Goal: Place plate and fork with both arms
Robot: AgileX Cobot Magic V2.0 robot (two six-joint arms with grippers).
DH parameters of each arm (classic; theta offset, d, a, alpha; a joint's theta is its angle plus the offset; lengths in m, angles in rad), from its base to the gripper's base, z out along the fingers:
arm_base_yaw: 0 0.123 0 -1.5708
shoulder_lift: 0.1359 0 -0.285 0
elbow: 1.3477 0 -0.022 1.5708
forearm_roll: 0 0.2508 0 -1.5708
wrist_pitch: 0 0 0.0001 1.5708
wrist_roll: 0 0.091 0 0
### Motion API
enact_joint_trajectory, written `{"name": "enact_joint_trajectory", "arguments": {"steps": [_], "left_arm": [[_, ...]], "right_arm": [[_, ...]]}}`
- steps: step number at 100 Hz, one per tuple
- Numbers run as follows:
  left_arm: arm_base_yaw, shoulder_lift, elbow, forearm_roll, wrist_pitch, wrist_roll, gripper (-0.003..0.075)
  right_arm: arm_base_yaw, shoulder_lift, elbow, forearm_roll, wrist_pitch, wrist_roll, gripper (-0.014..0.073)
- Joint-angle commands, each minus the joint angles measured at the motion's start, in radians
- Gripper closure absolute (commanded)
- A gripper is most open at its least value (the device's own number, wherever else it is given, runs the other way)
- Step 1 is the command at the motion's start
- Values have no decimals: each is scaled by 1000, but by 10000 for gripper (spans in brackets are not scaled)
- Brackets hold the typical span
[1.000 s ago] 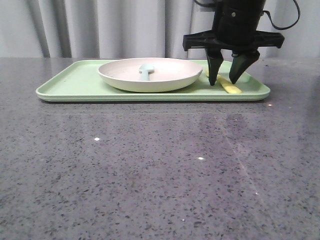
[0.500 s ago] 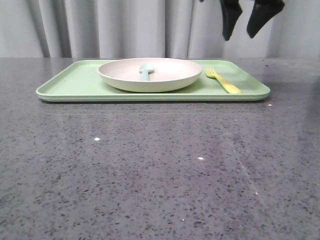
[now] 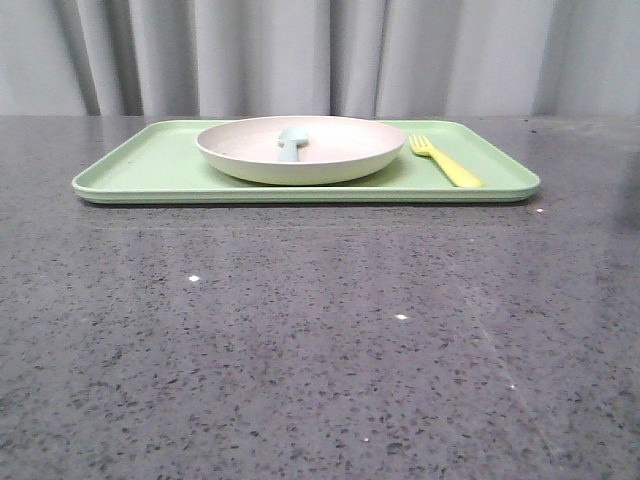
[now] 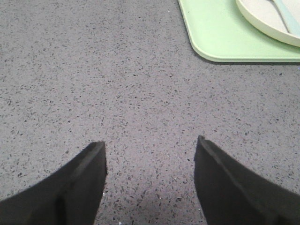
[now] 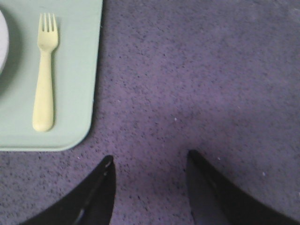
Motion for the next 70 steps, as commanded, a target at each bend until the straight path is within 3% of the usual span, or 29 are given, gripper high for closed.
{"name": "enact_joint_trajectory", "arguments": {"steps": [1,38,70], "left_arm": [[0,4,-27,1,-72,-12,311],[0,4,-27,1,-72,-12,311],[0,4,-27,1,-72,-12,311]], "right_arm": [[-17,-132,64,-30,-81,-12,226],[-17,-515,402,-81,-132,-12,226],[-17,-755,587,-82,-131,-12,226]]}}
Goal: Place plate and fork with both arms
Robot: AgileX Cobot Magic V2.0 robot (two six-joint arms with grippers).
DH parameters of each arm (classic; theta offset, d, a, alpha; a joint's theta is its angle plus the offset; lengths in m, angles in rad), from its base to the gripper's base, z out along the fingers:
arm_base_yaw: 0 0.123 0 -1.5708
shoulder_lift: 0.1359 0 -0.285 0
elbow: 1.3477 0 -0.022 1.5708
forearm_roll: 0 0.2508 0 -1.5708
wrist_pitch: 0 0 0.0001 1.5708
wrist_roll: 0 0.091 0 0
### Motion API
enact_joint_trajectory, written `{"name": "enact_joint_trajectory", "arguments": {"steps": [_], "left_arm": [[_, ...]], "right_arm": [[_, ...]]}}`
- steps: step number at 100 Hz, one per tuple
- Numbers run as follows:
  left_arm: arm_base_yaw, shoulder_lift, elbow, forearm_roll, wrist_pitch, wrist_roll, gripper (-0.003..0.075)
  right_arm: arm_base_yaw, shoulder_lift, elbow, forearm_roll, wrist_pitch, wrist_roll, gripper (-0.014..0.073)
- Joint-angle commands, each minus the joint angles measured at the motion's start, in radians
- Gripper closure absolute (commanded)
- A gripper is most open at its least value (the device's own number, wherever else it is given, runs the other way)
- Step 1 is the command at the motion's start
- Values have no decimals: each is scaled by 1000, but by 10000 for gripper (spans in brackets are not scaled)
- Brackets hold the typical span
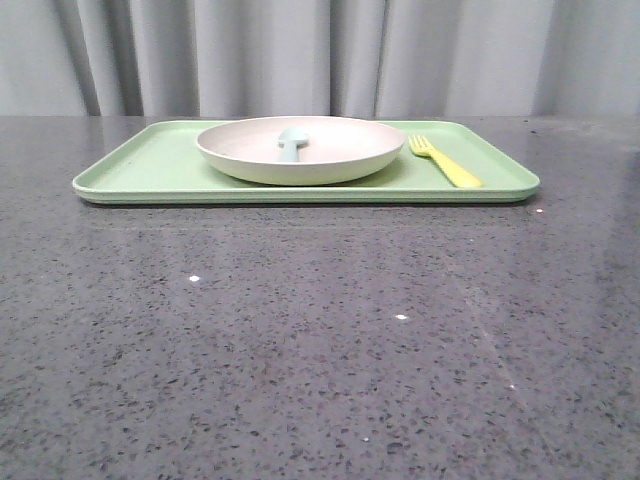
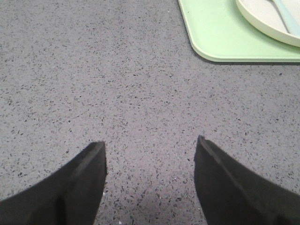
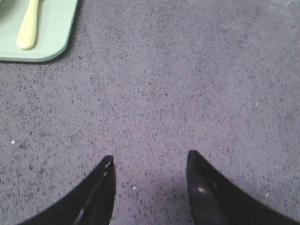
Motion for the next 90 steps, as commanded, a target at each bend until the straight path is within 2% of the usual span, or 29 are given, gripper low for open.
{"name": "enact_joint_trajectory", "arguments": {"steps": [1,41,48,54,63,75,87,90], "left_arm": [[0,4,-27,1,-72,-12,311],[0,4,-27,1,-72,-12,311],[0,4,-27,1,-72,-12,317],[0,4,-27,1,-72,-12,339],[0,4,-27,1,-72,-12,414],[0,4,-27,1,-72,-12,563],[0,4,-27,1,-72,-12,736],[0,4,-27,1,-74,-12,739]], "right_arm": [[-8,-51,11,-35,-62,-10,226],[-8,-110,43,-34,-71,-10,240],[-8,-110,43,-34,-70,-10,296],[-8,-110,43,-34,-69,-10,385],[-8,-110,43,-34,-70,-10,540],[-8,-110,43,-34,-70,-10,722],[-8,-110,43,-33,-70,-10,713],[-8,-110,43,-33,-69,-10,713]]}}
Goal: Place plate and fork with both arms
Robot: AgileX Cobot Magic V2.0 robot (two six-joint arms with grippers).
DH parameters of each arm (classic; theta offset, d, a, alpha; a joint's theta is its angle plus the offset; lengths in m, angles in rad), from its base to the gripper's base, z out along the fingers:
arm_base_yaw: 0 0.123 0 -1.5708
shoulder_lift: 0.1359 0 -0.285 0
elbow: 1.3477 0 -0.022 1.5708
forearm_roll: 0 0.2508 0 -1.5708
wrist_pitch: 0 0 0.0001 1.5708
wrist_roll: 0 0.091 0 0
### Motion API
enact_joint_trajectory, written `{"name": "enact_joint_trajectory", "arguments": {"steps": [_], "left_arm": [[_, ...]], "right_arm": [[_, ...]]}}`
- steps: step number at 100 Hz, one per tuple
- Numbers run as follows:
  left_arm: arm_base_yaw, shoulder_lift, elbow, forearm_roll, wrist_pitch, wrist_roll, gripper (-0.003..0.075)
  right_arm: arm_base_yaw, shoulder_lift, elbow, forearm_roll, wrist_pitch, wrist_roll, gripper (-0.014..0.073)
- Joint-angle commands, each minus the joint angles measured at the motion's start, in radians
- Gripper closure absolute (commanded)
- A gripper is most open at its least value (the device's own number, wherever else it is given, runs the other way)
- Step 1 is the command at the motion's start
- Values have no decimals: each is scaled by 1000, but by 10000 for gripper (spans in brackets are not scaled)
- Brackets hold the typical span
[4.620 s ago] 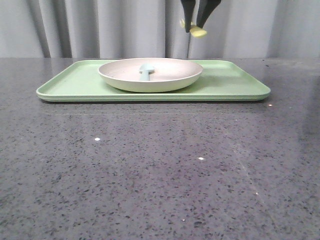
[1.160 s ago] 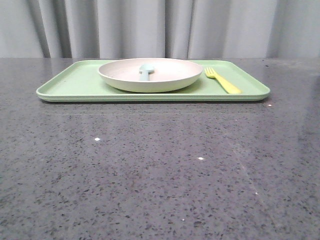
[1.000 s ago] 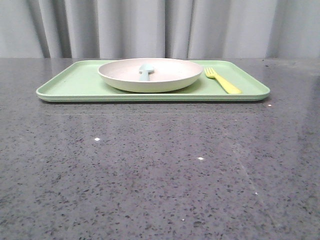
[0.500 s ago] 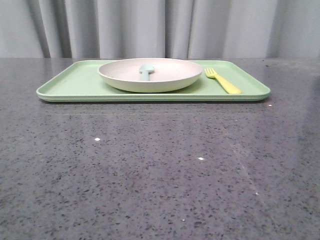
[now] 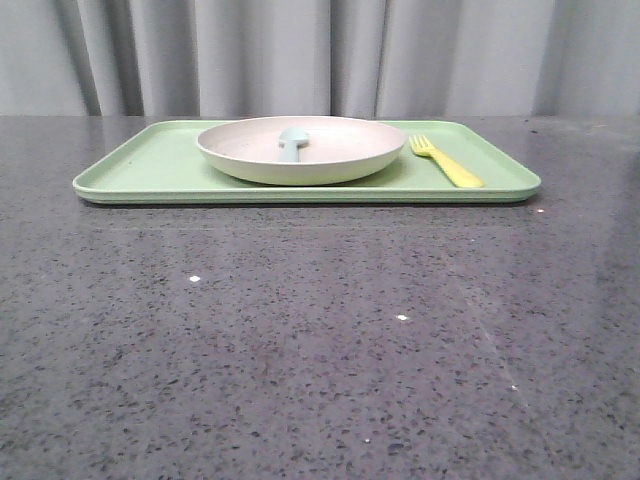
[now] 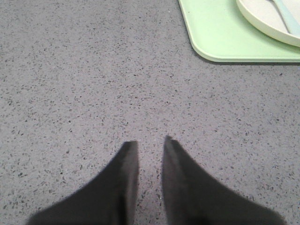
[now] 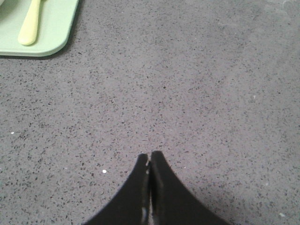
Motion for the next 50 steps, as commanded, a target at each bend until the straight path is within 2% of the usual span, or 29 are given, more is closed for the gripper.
{"name": "enact_joint_trajectory", "arguments": {"steps": [1,50], "left_arm": [[0,4,-27,1,-74,-12,740],[0,4,-27,1,-76,-12,741]], "right_arm": [[-8,5,-25,-33,-68,-10,713],[-8,5,-25,-33,-63,-10,713]]}}
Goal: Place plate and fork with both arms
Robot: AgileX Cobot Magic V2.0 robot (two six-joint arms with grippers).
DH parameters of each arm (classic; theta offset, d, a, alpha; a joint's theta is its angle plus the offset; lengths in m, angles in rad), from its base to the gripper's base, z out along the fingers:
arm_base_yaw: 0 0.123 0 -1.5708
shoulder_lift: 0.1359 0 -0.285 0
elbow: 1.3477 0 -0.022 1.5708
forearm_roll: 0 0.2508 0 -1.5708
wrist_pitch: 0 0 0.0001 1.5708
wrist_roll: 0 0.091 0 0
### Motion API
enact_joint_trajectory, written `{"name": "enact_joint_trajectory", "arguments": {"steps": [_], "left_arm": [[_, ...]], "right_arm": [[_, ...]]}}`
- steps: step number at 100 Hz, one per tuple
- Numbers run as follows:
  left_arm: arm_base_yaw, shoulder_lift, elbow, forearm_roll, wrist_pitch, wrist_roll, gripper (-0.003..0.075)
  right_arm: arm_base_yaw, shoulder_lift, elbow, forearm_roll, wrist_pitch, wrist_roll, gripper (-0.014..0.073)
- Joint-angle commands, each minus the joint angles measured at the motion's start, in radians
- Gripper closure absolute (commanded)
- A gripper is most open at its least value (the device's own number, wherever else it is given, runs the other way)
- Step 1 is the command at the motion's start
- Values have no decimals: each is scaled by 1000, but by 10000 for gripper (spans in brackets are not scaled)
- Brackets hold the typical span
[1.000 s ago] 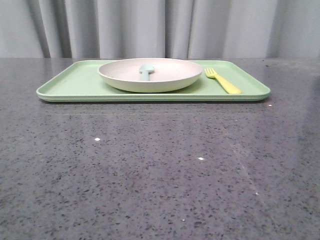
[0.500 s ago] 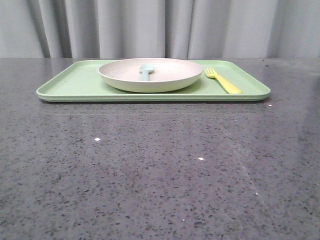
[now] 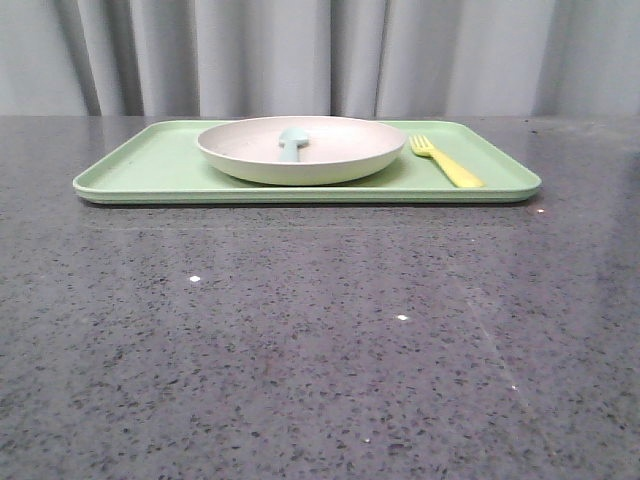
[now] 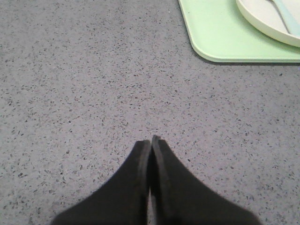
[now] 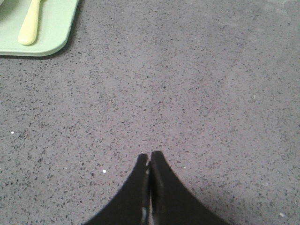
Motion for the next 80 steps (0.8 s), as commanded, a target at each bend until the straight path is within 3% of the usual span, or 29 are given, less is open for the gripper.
{"name": "enact_joint_trajectory", "arguments": {"steps": [1,57,67,80], "left_arm": [[0,4,-27,1,-74,-12,741],[0,4,-27,37,-86,-12,741],[0,4,-13,23,-184,31,741],[0,0,44,-72,-413,266,741]], "right_arm": [[-8,5,-25,-33,-63,-10,713],[-8,5,-25,-33,-63,-10,713],[-8,5,-25,-33,-63,-10,713],[-8,5,-25,-33,-63,-10,713]]}}
